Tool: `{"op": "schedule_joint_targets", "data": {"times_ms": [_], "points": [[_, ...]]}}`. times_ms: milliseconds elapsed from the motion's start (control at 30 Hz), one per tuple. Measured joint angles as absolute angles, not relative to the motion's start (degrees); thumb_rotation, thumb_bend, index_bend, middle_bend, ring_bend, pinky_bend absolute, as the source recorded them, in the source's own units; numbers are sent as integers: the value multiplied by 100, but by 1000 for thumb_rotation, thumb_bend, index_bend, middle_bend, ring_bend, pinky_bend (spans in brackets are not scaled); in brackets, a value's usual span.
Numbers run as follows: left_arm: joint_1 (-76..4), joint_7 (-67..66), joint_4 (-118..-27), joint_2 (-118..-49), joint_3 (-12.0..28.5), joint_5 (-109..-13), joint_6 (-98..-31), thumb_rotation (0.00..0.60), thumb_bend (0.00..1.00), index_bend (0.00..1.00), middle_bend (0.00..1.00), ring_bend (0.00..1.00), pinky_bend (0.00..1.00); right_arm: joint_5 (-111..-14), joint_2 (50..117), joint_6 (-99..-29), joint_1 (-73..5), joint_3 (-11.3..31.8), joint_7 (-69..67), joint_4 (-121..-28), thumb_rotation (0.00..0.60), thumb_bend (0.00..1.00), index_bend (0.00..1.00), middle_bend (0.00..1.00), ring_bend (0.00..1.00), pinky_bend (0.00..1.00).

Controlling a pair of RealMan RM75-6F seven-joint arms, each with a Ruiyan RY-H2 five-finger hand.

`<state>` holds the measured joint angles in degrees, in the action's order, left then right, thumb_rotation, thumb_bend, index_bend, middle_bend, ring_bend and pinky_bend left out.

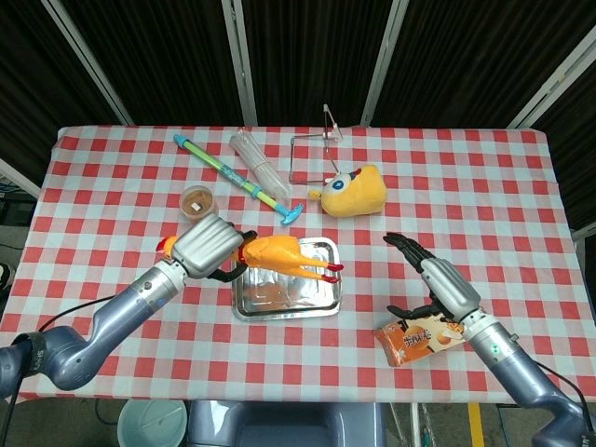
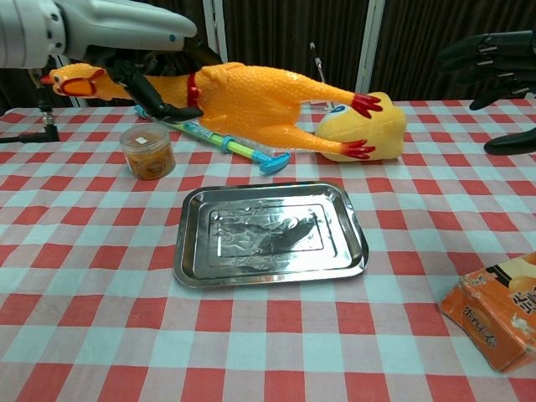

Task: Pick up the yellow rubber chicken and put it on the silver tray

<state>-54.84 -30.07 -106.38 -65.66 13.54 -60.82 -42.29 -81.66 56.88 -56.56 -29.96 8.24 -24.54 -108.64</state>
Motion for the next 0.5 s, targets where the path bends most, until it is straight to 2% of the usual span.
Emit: {"op": "schedule_joint_targets", "data": {"times_ms": [233,500], "points": [[-6189,-3697,-10572,-7108,1307,-5143,-4258,600,793,501,589,537,624,-7355,6022,-5419,-3270,1023,-1693,-10943,600,236,0,32,20,136],[-6711,-4442,-10563,-7618,1187,-4360,-4907,600,786,502,591,538,624,-6520,6454,-5313,-3565,1151,-828,-11029,600,236,0,32,47,134]]}}
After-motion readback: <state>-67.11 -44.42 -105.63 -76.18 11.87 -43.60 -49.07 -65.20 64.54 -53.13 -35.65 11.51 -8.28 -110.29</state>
